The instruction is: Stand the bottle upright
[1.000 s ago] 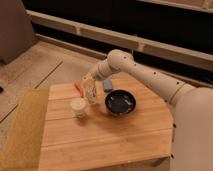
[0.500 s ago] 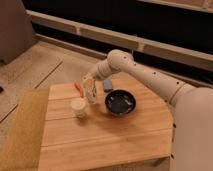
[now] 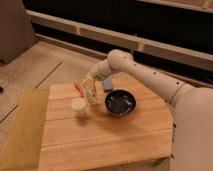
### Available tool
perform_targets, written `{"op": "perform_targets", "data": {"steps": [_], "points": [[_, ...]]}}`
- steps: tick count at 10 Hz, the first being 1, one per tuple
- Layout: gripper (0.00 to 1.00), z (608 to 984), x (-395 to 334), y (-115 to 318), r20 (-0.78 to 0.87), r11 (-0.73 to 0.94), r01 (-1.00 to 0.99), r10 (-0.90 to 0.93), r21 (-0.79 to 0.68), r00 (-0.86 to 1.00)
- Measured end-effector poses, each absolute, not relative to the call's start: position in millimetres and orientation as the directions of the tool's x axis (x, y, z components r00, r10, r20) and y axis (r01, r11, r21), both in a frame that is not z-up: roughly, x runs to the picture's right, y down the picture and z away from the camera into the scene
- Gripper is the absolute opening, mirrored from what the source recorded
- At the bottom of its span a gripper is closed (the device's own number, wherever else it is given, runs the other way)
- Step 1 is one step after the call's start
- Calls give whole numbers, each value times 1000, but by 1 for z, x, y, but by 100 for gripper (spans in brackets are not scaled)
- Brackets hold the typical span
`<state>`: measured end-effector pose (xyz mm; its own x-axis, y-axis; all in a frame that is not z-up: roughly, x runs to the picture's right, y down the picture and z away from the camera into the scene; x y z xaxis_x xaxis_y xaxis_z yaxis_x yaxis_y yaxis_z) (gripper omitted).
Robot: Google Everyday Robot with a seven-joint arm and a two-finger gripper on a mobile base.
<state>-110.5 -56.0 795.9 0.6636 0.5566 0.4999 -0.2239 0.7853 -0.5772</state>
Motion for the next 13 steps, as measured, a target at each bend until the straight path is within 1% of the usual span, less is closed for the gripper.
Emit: {"op": "perform_targets", "data": {"steps": [3,5,13], "points": [[0,789,-114,-68,566,819,-212,531,-533,630],[0,789,-112,-69,583,819,-224,541,-528,605],[0,812,-111,-38,517,743,-263,633,-616,576]]}}
